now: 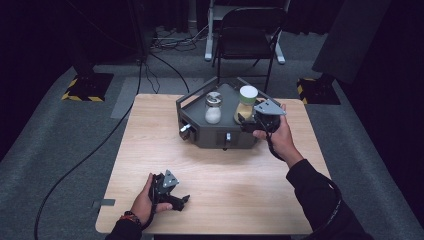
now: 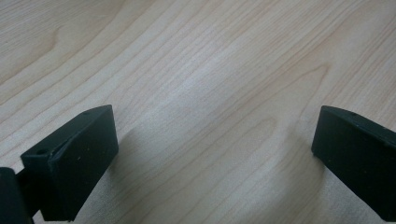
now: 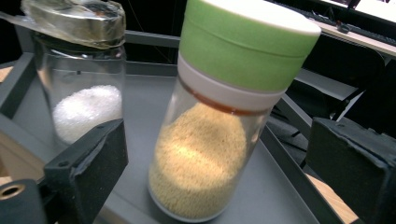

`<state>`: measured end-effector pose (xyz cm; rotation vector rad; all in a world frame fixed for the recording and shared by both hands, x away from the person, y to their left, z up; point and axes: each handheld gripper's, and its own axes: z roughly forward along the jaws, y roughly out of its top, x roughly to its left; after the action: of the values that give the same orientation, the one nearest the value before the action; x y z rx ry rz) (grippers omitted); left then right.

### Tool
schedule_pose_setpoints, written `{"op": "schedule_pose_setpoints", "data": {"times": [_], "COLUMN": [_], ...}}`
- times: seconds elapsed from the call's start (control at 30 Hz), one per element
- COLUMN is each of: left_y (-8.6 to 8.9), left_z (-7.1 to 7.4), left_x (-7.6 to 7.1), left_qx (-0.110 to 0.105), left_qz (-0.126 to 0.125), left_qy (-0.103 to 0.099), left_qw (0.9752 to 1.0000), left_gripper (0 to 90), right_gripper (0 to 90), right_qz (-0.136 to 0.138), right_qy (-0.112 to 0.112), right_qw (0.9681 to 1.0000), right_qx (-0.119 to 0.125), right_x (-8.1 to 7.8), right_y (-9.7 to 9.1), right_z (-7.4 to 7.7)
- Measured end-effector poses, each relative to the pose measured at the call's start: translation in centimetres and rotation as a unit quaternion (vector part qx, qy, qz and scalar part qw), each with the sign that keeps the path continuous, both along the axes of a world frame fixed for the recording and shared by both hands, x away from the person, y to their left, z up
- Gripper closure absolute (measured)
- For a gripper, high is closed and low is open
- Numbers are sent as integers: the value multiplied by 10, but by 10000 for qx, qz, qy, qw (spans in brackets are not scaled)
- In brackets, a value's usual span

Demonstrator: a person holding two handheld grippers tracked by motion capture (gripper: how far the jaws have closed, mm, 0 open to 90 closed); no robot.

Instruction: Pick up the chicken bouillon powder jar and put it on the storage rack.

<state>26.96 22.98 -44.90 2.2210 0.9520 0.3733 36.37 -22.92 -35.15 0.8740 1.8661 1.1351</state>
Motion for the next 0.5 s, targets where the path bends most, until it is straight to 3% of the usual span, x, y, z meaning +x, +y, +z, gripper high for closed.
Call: {"op": "schedule_pose_setpoints", "data": {"times": [0.23, 0.5], "left_y": [0, 0], "left_z": [0, 0], "left_x": [0, 0], "left_qx": [-1, -2], "left_qz": [4, 3], "left_qy": [1, 1], "left_qw": [10000, 10000], "left_gripper": [0, 0], "right_gripper": [54, 54], "right_qz": [81, 204], "right_qy": [-153, -311], "right_qw": [9998, 9993], "right_qx": [41, -100], "right_x": [-16, -33], "right_y": [-6, -9], "right_z": [-5, -15]}}
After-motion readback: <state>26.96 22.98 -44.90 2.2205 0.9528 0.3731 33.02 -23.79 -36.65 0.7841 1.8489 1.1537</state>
